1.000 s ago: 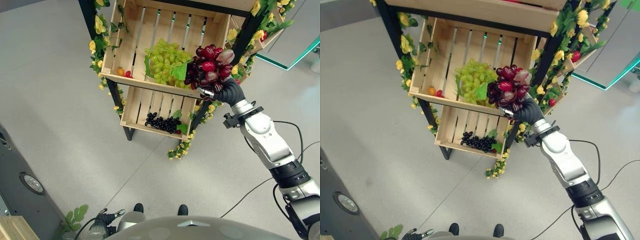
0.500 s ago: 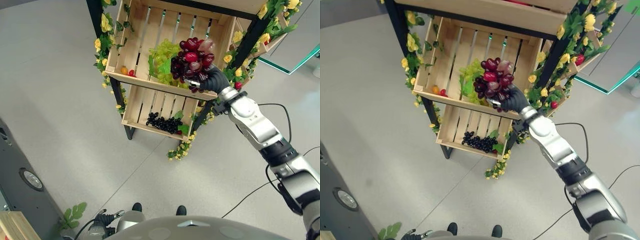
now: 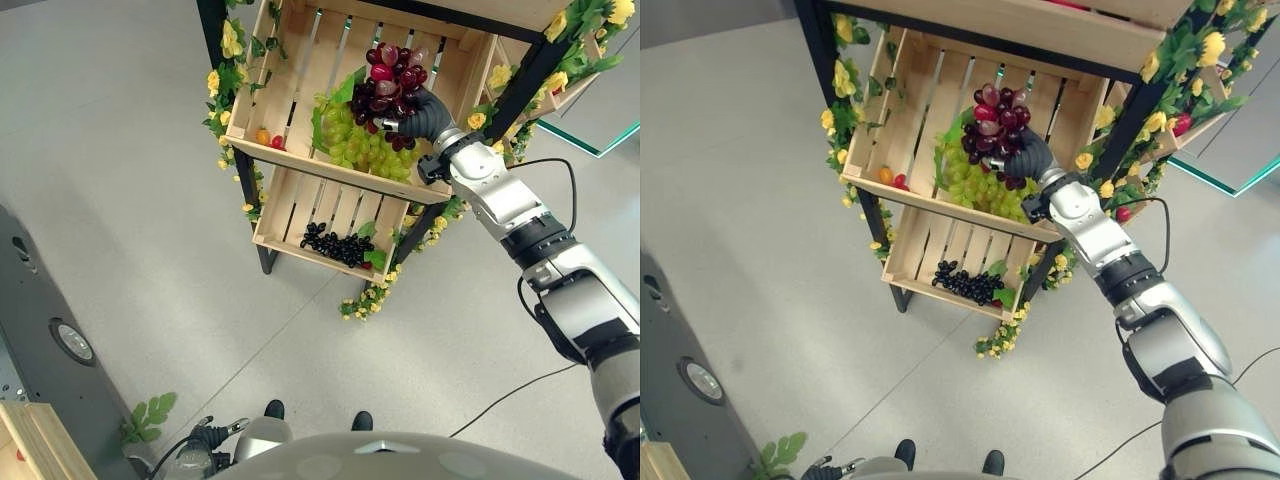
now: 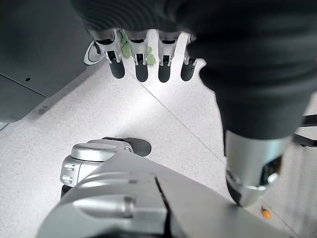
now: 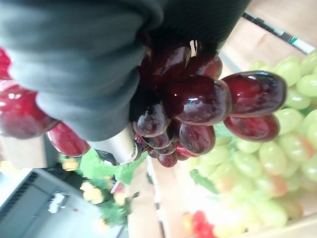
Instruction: Pick up the fruits from the basket on one side to the basket on the other side
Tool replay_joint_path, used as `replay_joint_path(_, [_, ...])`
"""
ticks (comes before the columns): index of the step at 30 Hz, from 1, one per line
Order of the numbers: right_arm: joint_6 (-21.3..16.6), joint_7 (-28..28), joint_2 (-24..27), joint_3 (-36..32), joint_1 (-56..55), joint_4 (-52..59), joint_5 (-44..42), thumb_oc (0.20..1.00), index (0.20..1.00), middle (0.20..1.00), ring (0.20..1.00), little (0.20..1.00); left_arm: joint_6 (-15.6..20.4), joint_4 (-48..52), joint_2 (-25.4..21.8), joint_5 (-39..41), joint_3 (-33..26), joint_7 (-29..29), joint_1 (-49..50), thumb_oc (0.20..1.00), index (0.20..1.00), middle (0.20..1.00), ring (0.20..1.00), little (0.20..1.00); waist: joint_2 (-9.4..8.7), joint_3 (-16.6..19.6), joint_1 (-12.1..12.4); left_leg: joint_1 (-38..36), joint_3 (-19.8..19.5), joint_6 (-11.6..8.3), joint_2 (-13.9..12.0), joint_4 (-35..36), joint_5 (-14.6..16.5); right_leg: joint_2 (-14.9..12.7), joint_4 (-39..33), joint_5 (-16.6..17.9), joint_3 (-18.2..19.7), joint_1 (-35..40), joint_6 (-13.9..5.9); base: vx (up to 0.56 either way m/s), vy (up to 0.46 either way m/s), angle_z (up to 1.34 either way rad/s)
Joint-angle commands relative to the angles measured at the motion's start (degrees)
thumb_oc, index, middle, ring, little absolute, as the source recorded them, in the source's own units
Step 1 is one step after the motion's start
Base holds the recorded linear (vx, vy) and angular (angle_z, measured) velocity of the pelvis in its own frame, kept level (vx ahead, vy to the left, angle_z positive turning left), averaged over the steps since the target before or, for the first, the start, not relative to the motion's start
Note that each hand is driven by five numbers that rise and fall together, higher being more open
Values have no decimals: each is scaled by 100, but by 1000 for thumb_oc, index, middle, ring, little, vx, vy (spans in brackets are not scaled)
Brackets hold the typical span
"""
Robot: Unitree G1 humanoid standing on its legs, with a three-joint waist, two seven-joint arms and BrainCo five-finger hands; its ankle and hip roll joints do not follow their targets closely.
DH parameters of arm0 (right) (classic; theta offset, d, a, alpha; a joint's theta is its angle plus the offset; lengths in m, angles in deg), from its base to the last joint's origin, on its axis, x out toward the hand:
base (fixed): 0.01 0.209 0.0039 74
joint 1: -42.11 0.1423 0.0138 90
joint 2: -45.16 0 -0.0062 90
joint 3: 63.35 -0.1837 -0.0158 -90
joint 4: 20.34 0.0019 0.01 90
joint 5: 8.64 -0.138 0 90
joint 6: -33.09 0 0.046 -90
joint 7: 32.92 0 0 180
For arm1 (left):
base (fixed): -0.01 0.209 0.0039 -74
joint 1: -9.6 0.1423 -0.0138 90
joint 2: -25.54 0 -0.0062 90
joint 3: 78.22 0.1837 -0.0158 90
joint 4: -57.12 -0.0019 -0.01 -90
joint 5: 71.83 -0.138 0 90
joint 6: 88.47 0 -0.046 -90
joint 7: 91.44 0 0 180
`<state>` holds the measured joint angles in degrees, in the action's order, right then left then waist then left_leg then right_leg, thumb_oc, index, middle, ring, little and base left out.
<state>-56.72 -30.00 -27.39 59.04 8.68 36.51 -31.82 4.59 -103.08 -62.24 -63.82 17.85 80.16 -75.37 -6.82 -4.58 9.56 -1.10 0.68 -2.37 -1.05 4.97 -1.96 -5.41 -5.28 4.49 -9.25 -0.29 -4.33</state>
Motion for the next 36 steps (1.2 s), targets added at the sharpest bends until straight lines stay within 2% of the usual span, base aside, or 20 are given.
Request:
replay_joint_path(1, [-271, 339, -17, 10, 1245, -564, 26, 200, 200, 200, 200, 200, 22, -438, -77, 128, 426, -5, -300, 1000, 1000, 1000, 1000, 1000, -112, -7, 222, 259, -211, -62, -71, -16, 110, -141, 28, -214, -154, 87, -401, -37, -15, 10])
replay_joint_path(5, [-239, 436, -129, 18, 1603, -1166, 63, 200, 200, 200, 200, 200, 51, -479, -130, 205, 452, -41, -377, 1000, 1000, 1000, 1000, 1000, -159, -73, 286, 383, -278, -71, -65, -33, 66, -143, 28, -197, -213, 27, -402, -33, -8, 13])
replay_joint_path(6, [-234, 449, -156, 21, 1669, -1226, 90, 388, 388, 388, 388, 388, 52, -495, -141, 220, 451, -51, -390, 1000, 1000, 1000, 1000, 1000, -170, -87, 297, 404, -302, -68, -61, -32, 56, -143, 28, -198, -231, 18, -404, -41, -7, 13])
replay_joint_path(7, [-239, 525, -180, -22, 1705, -1279, 124, 1000, 1000, 1000, 1000, 1000, 49, -508, -143, 231, 451, -68, -415, 1000, 1000, 1000, 1000, 1000, -175, -103, 307, 424, -320, -68, -55, -33, 48, -142, 28, -192, -241, 4, -401, -34, -5, 12])
replay_joint_path(13, [-305, 501, -318, -114, 1643, -1021, -45, 1000, 1000, 1000, 1000, 1000, 39, -558, -142, 236, 409, -130, -429, 1000, 1000, 1000, 1000, 1000, -201, -132, 324, 451, -395, -59, -28, -26, 39, -158, 28, -198, -278, -4, -398, -8, 2, 6])
replay_joint_path(35, [-249, 277, -173, -4, 1469, -898, -94, 1000, 1000, 1000, 1000, 1000, -39, -637, -173, 103, 355, -74, -463, 1000, 1000, 1000, 1000, 1000, -210, -41, 227, 376, -343, -78, -44, -4, 44, -189, 28, -187, -256, 23, -406, -1, 0, 0])
replay_joint_path(36, [-181, 325, -123, 111, 1626, -931, 480, 1000, 1000, 1000, 1000, 1000, -56, -678, -186, 73, 331, -92, -457, 1000, 1000, 1000, 1000, 1000, -232, -27, 218, 388, -335, -81, -43, -2, 38, -192, 28, -172, -248, 11, -407, 0, 0, 0])
